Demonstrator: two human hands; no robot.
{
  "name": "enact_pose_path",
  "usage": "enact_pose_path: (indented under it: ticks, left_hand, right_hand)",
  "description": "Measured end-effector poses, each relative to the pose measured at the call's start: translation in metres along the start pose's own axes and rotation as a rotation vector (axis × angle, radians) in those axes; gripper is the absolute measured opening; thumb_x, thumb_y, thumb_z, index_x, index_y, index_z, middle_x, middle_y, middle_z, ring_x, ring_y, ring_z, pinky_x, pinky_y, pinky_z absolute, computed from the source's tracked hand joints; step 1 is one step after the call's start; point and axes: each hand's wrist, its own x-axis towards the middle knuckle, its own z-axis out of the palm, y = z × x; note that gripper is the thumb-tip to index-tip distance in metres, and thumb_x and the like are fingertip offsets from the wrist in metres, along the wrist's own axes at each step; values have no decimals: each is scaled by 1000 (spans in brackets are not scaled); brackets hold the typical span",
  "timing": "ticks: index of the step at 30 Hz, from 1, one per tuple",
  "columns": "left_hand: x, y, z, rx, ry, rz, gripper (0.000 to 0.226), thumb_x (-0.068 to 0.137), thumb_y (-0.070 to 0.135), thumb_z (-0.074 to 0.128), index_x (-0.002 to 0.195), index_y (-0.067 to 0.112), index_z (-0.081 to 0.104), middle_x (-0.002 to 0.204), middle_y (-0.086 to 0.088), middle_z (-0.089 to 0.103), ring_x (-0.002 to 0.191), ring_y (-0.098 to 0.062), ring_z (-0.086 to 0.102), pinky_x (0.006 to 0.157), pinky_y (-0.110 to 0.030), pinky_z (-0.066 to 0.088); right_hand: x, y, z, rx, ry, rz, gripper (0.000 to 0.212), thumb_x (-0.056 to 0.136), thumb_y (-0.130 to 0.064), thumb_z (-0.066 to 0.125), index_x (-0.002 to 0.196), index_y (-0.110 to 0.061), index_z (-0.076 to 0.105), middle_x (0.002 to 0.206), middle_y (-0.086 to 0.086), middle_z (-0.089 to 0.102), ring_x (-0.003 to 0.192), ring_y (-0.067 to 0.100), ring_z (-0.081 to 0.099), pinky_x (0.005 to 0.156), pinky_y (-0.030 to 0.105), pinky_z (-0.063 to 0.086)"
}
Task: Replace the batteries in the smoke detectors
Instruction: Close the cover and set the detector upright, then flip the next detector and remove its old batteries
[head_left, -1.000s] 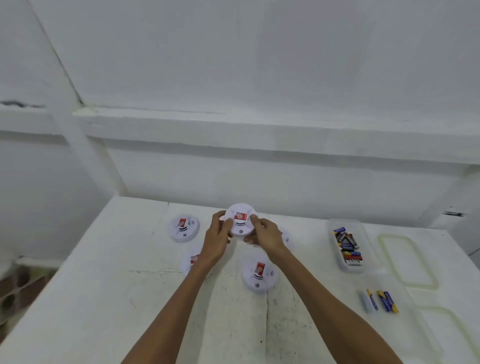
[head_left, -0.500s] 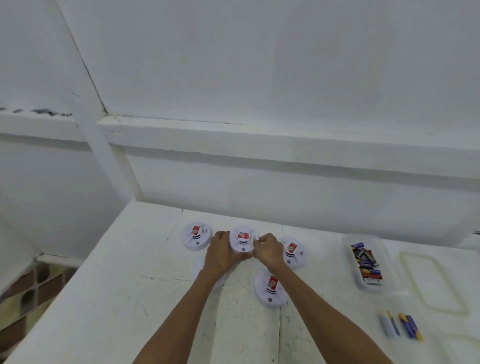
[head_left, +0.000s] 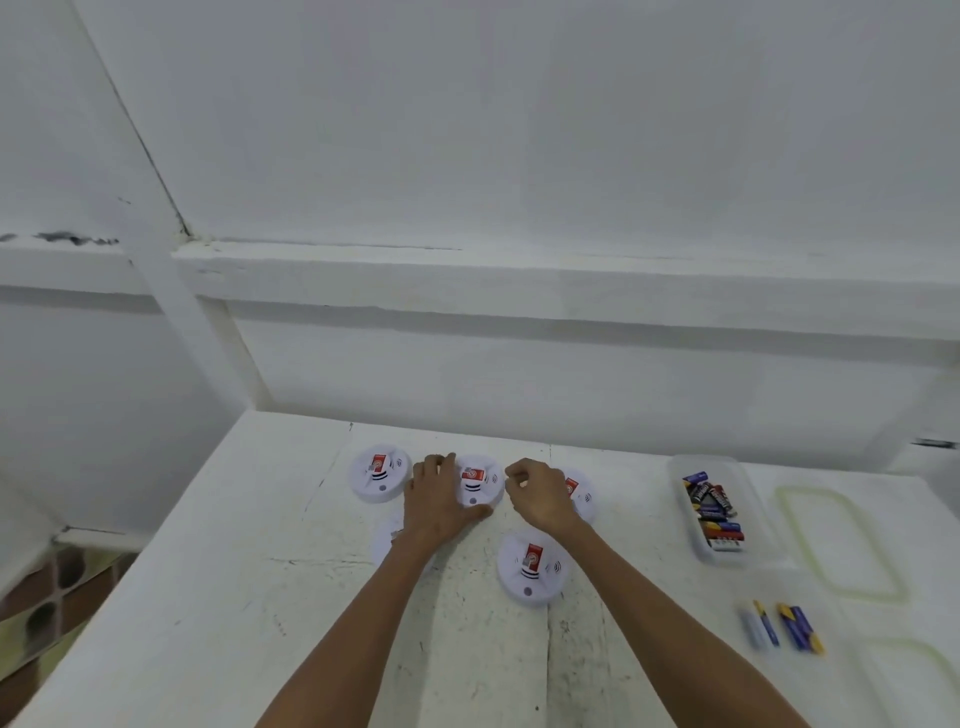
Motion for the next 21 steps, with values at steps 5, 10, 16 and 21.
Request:
enact_pose_path:
  ticks: [5, 10, 16, 21]
  left_hand:
    - [2, 30, 1, -104, 5, 180, 97, 71, 61, 82, 148, 17, 43, 148, -4, 44, 138, -25, 37, 112, -40, 32]
    - [5, 62, 3, -149, -131, 248, 90, 80, 48, 81, 152, 16, 38, 151, -6, 43, 139, -26, 36, 110, -38, 35]
    - [-1, 98, 11, -208, -387, 191, 84, 83, 30, 81, 149, 7, 35, 147, -12, 51, 131, -29, 52, 104, -37, 44]
    - [-12, 109, 18, -239, -363, 184, 59, 84, 16, 75, 133, 6, 45, 123, -13, 64, 106, -25, 63, 90, -38, 55]
  right_hand:
    - [-6, 13, -24, -45, 82, -112, 22, 95, -12, 56, 110, -12, 71, 109, -1, 73, 93, 13, 68, 85, 22, 52]
    - [-16, 40, -47, -75, 212, -75, 24, 92, -9, 57, 112, -14, 68, 114, 5, 66, 104, 22, 63, 86, 28, 51]
    - [-28, 73, -52, -216, -10, 146, 77, 82, -24, 67, 149, -16, 29, 144, 11, 42, 135, 35, 33, 102, 44, 38]
    - [-29, 92, -39, -314, -3, 101, 80, 85, -36, 67, 152, -22, 26, 146, 6, 42, 135, 31, 36, 105, 47, 38]
